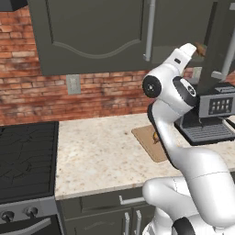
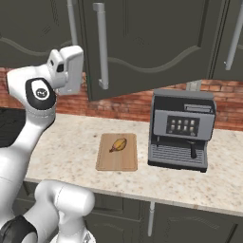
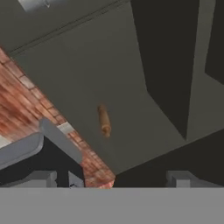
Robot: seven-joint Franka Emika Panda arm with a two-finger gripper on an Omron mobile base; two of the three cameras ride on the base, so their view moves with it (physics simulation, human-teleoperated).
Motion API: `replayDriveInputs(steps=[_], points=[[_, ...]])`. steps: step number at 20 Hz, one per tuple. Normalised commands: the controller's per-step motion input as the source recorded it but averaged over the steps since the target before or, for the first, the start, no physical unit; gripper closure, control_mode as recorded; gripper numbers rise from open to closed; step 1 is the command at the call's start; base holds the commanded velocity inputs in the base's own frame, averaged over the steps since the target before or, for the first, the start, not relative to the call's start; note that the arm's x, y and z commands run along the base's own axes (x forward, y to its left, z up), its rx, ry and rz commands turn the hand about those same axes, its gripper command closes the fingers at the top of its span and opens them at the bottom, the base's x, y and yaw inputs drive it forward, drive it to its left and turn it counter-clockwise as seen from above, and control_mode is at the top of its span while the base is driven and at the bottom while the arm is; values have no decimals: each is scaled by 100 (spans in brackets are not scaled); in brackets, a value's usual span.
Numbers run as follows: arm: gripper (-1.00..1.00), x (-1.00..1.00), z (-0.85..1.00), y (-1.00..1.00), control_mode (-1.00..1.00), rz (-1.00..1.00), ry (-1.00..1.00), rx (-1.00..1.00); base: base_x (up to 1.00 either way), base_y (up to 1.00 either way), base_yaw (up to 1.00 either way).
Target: Open the cabinet, retrieve the rolling pin, and place it next to the meat on the cutting board to prepare for tenderizing.
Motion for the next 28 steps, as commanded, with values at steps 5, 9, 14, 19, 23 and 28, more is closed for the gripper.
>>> replayDriveInputs(steps=[5,9,14,19,23,28], points=[[-100,1,-2,-35,-100,-18,4,0,0,0,0],[-100,-39,0,-41,-100,-18,0,0,0,0,0],[-100,-67,0,-42,-100,-19,0,0,0,0,0],[-100,-74,0,-46,-100,-19,0,0,0,0,0],[-100,-55,0,-56,-100,-19,0,0,0,0,0],[-100,-18,0,-77,-100,-14,0,0,0,0,0]])
